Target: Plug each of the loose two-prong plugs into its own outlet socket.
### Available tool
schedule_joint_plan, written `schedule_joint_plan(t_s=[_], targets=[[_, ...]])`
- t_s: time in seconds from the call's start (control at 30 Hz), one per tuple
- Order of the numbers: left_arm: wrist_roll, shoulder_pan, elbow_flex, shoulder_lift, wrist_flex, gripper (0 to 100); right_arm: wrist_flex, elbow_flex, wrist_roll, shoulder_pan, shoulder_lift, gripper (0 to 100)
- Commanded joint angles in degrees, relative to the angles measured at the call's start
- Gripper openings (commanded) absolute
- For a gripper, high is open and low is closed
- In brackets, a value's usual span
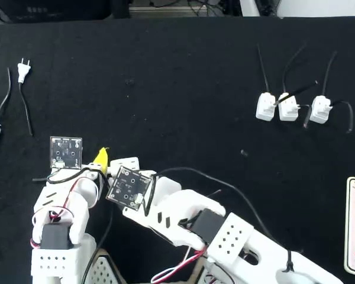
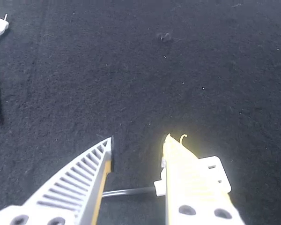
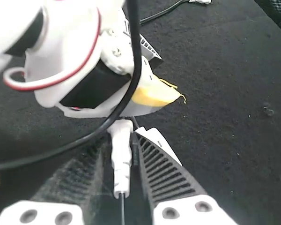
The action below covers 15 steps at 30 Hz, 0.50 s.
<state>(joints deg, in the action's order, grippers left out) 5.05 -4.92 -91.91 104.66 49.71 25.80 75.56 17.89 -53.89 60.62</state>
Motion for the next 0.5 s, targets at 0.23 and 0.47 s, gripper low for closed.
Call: schedule_joint_plan(t_s=[0.23,0.47], targets=[[-3.43,-11.74,5.05,-2.11,0.18,18,7.82,-12.97,-7.56,8.35,-14.46,1.0],[-3.43,-11.65,9.10,-15.65,-3.25,18,8.88,-16.40,-8.00,8.09,-22.73,1.0]])
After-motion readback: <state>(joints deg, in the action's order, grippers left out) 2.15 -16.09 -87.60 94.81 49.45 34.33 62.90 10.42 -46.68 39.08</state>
